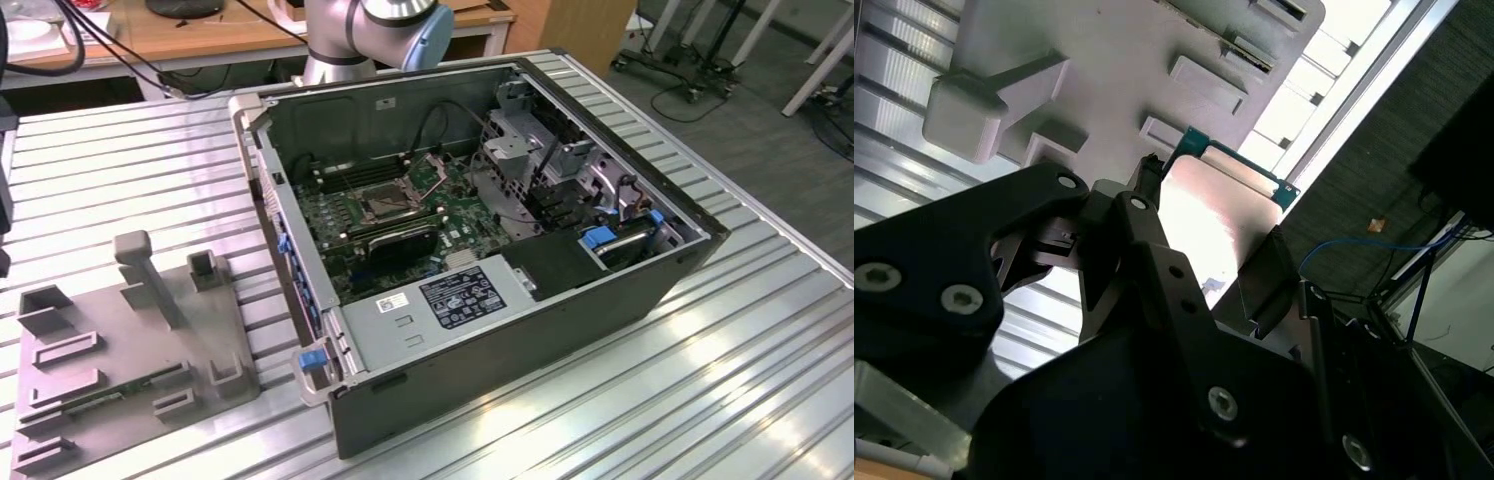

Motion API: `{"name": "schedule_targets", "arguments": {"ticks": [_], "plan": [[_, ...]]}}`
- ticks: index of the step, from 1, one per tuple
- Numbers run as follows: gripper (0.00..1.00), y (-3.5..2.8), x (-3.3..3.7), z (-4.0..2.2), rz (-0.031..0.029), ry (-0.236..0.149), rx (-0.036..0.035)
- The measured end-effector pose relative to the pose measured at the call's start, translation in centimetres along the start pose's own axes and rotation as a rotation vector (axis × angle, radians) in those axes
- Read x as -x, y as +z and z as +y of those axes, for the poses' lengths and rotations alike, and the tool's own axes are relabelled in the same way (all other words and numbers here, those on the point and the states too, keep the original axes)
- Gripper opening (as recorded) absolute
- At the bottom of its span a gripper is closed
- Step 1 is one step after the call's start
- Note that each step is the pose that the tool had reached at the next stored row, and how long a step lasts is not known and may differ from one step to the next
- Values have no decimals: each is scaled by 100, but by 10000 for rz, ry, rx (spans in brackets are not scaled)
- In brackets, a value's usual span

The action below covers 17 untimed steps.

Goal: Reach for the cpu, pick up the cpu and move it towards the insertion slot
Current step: 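Pick up the cpu and move it towards the insertion slot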

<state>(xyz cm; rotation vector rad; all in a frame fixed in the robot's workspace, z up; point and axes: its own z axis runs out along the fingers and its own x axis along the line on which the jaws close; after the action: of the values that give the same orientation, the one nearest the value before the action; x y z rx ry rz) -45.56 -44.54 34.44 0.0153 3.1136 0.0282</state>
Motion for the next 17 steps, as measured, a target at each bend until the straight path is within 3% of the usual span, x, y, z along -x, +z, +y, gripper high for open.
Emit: {"name": "schedule_targets", "arguments": {"ticks": [17], "plan": [[55, -19, 32, 0, 2, 0, 3]]}}
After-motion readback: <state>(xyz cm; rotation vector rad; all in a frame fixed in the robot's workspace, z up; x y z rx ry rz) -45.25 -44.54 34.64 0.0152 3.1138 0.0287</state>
